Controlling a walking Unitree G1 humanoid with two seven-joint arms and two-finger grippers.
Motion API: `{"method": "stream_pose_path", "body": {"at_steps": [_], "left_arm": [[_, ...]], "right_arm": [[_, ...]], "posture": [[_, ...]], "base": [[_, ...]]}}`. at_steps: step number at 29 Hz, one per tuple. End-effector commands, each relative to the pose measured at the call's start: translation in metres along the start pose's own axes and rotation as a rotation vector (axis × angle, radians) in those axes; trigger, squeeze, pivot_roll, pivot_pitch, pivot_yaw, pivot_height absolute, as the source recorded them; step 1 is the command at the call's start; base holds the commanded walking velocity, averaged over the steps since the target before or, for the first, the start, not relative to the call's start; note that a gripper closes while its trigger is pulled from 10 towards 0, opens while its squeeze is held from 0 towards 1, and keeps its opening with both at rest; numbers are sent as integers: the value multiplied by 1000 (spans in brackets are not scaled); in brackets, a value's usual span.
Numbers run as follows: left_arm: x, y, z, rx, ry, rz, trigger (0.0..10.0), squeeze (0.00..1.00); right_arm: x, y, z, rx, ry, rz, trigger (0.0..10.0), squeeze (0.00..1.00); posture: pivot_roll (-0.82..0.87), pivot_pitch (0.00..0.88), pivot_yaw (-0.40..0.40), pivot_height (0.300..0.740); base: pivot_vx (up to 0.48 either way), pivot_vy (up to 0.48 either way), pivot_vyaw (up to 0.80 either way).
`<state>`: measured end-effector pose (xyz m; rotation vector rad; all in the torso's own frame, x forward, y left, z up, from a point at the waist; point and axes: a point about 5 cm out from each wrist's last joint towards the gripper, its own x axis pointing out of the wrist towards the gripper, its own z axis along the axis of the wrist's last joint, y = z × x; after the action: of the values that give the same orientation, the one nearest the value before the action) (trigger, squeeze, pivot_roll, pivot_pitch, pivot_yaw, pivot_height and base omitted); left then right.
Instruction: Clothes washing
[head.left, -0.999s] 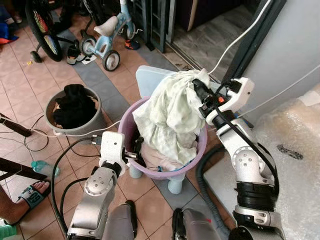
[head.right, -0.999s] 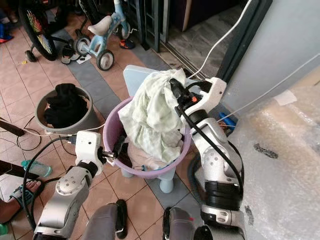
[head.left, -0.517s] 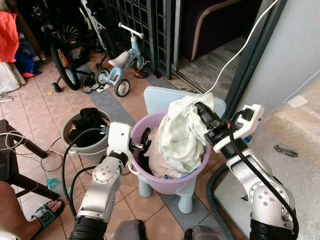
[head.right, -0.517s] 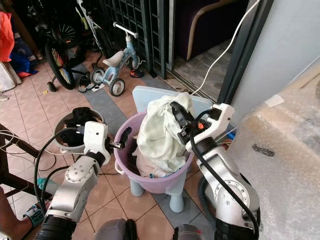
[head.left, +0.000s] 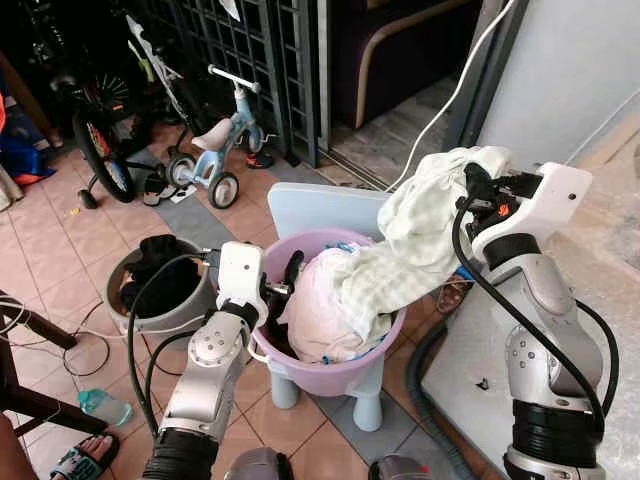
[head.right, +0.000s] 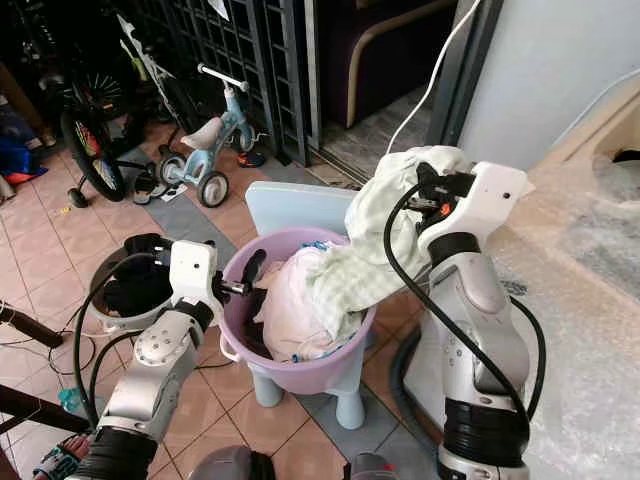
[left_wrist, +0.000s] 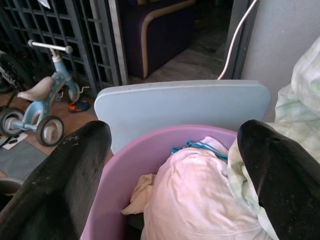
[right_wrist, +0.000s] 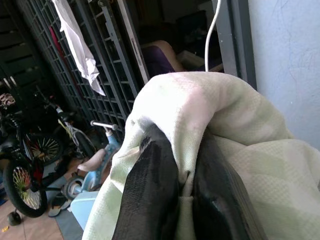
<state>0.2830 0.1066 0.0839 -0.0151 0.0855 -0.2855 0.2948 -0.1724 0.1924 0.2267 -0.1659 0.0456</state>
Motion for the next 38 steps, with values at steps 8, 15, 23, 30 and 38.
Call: {"method": "stream_pose_path", "body": {"at_steps": [8,15,23,30,38], "left_arm": [[-1,-1,-6,-7,13,4,10000,0],[-1,-3,-6,-11,11,0,10000,0],[-2,-4,-8,-15,13,3,10000,0],[-3,-5,-7,-48,-6,2,10000,0],[-3,-3,-8,-47,4,13,10000,0]], "right_arm": [[0,8,0,-80,-35,28,10000,0],[6,5,18,-235,-141,-4,10000,0],[13,2,25,-294,-179,-19,10000,0],[12,7,20,-306,-174,5,10000,0],[12,8,18,-310,-170,22,10000,0]], "posture": [[-131,10,54,740],[-132,12,49,740],[-132,16,43,740],[-133,20,40,740],[-131,23,40,740]], "base": [[0,-123,-800],[0,-281,-800],[0,-328,-800],[0,-164,-757],[0,0,0]]}}
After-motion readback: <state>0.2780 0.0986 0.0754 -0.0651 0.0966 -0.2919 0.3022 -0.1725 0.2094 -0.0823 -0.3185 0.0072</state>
